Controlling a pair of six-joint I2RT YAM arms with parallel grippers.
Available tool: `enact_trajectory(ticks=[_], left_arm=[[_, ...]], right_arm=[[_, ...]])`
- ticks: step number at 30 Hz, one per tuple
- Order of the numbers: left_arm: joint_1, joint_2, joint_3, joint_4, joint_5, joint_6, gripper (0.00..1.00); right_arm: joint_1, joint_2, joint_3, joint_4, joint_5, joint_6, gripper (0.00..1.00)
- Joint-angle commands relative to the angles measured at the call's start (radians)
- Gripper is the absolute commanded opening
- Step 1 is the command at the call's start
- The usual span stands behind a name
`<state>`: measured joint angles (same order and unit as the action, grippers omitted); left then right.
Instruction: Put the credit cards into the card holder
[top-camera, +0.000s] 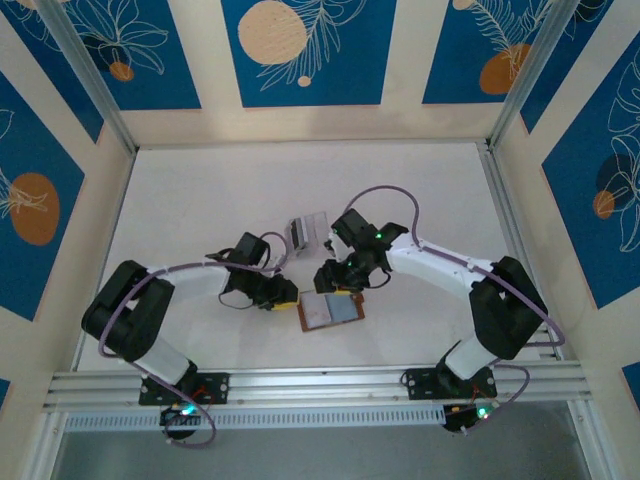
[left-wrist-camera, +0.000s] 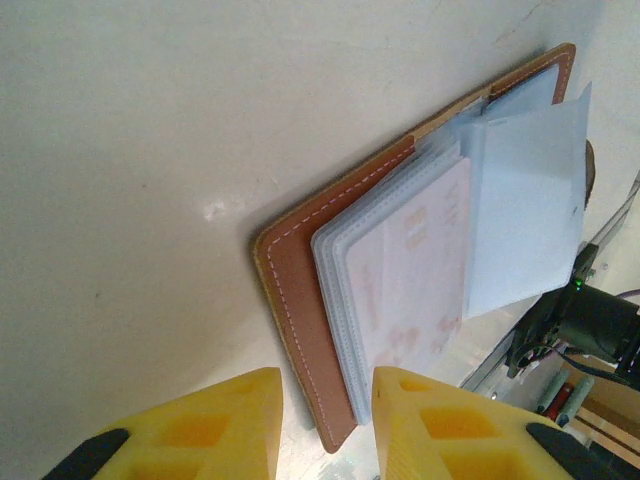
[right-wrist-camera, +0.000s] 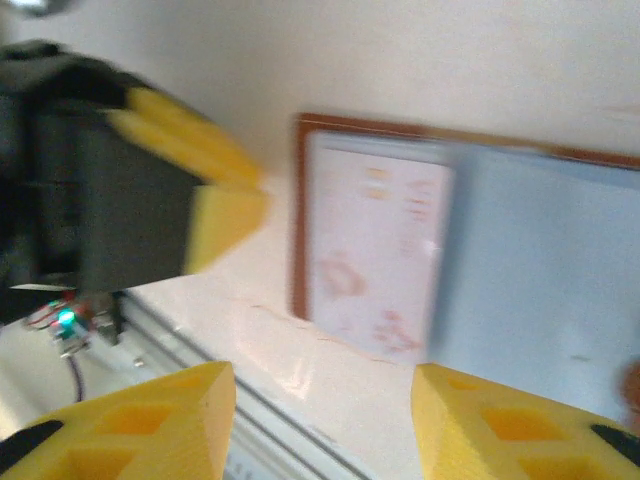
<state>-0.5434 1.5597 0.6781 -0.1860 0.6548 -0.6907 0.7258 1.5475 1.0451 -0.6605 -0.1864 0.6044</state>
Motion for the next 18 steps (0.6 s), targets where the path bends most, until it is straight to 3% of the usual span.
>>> enact_trajectory(ticks=[1, 11, 18], left_arm=[[0.010, -0.010, -0.012, -0.003, 0.021, 0.008, 0.29], [0.008, 0.013, 0.005, -0.025, 0.023, 0.033, 0.30], [0.001, 0.041, 0.022, -0.018, 0.026, 0.039, 0.29]], right_arm=[[-0.005, -0.005, -0.011, -0.082, 0.088, 0.011, 0.51], [-0.015, -0.038, -0.115, -0.075, 0.079, 0.067, 0.58], [-0.011, 0.000, -0.124, -0.029, 0.021, 0.075, 0.56]])
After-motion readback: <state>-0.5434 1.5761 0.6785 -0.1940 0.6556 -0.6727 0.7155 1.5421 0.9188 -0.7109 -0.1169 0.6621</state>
